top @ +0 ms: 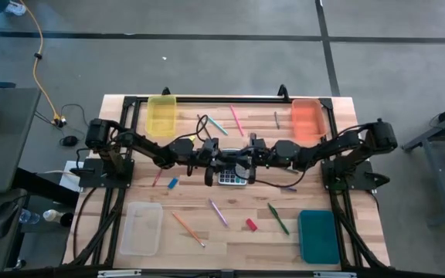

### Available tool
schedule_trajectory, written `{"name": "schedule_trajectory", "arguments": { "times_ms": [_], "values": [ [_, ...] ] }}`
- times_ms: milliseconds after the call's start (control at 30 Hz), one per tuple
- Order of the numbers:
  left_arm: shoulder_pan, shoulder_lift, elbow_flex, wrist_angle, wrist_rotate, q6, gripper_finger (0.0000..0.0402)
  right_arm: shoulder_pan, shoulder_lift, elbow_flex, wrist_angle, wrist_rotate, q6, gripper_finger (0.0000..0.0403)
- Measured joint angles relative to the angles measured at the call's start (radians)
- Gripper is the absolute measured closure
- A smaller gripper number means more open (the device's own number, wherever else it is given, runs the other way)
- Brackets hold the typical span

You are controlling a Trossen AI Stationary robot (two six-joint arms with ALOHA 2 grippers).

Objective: Sort crayons/erasers/pens/pencils in bins
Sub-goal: Put the blue pen into the orange bin

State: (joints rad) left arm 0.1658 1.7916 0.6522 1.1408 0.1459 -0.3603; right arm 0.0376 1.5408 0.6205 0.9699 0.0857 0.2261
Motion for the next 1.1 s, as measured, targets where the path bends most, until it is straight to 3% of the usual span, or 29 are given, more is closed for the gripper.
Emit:
{"name": "schedule_trajectory", "arguments": {
  "times_ms": [233,467,600,733,867,1100],
  "values": [
    [0.040,-0.037,-0.001,-0.026,0.053,0.027,0.0265,-0.008,-0.099,0.000,-0.071,0.001,-0.029,0.0392],
    [0.050,-0.114,-0.002,-0.117,0.116,0.158,0.0242,-0.046,-0.284,0.000,-0.324,0.047,-0.035,0.0392],
    [0.050,-0.157,-0.002,-0.257,0.106,0.224,0.0257,-0.097,-0.410,0.004,-0.542,0.109,-0.011,0.0392],
    [0.045,-0.171,-0.002,-0.311,0.099,0.233,0.0289,-0.178,-0.493,0.114,-0.953,0.218,0.033,0.0392],
    [0.033,-0.156,-0.047,-0.261,0.002,0.209,0.0330,-0.287,-0.494,0.277,-1.335,0.279,0.036,0.0392],
    [0.023,-0.153,-0.165,-0.105,-0.095,0.207,0.0386,-0.546,-0.406,0.445,-1.686,0.285,-0.022,0.0392]
  ]
}}
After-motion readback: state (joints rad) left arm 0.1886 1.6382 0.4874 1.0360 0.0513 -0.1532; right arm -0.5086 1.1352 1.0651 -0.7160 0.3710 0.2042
